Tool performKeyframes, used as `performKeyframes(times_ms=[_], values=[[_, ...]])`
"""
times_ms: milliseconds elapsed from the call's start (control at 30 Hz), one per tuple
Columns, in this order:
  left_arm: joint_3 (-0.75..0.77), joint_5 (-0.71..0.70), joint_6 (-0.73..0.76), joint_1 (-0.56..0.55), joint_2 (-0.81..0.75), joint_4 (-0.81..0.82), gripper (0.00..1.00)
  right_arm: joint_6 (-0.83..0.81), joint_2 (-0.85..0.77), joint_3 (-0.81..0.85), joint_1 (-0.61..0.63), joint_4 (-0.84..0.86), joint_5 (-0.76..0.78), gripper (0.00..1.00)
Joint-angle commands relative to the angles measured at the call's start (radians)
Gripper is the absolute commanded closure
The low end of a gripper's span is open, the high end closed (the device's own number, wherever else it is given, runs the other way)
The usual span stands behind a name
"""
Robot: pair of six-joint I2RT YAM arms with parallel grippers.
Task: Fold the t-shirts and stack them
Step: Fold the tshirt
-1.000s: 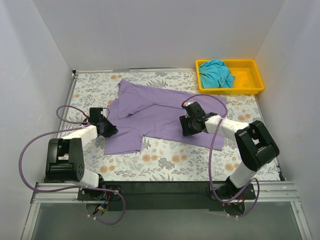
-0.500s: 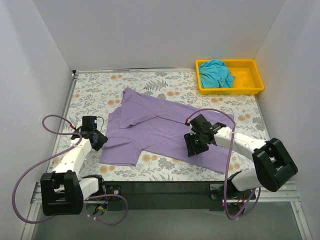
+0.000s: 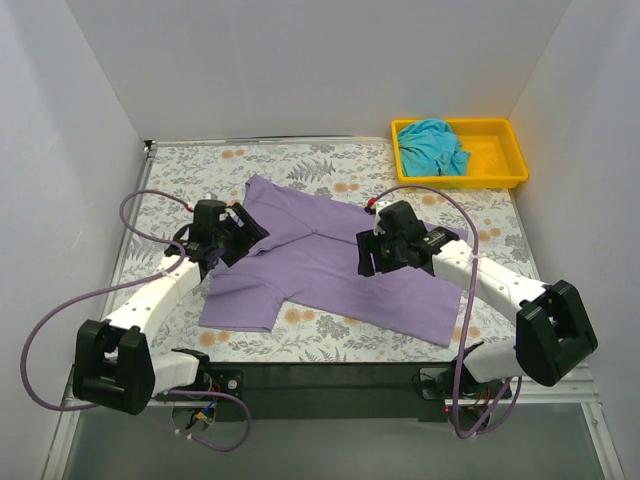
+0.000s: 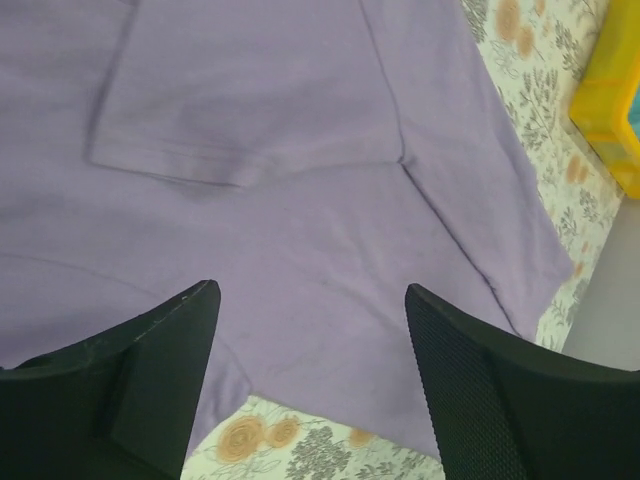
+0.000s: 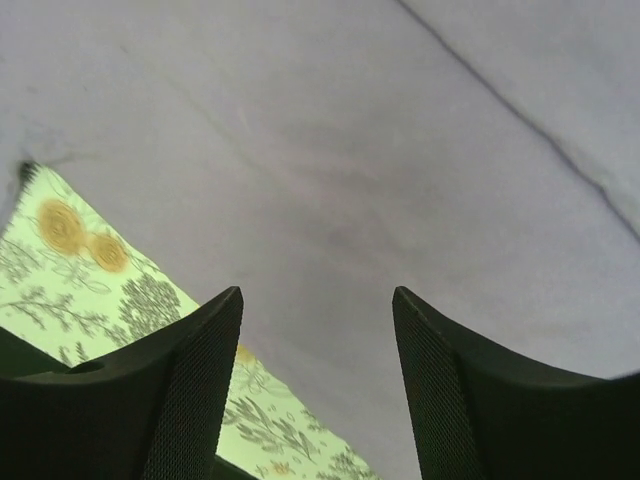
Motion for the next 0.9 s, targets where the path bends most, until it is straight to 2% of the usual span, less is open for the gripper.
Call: performKeyframes(times_ms=[0,167,500,600,700,867], values=[[-0.021,-0.006,-0.113,-0.061,0.043,0.146,0.29,0.025,0.002,-0.01,-0.015,0.169,-0.056,0.42],[-0.079,-0.095,-0.185,-0.091,0.098,0.247,0.27,0.054,0.005,-0.049,-0.032,0.28,-0.102,0.41],[-0.125,-0.174,-0.249,-0.114,0.215,0.366,0.25,0.062,-0.01,-0.092,-0.052,0.307,-0.127,0.41],[-0.116,-0.177,-0.257,-0.115,0.252,0.399,0.25,0.063,-0.019,-0.098,-0.062,0.307,-0.128,0.37],[-0.107,-0.18,-0.259,-0.115,0.29,0.419,0.25,0.062,-0.033,-0.102,-0.07,0.306,-0.119,0.29],[-0.1,-0.178,-0.266,-0.115,0.318,0.45,0.25,0.046,-0.054,-0.107,-0.084,0.306,-0.111,0.27]])
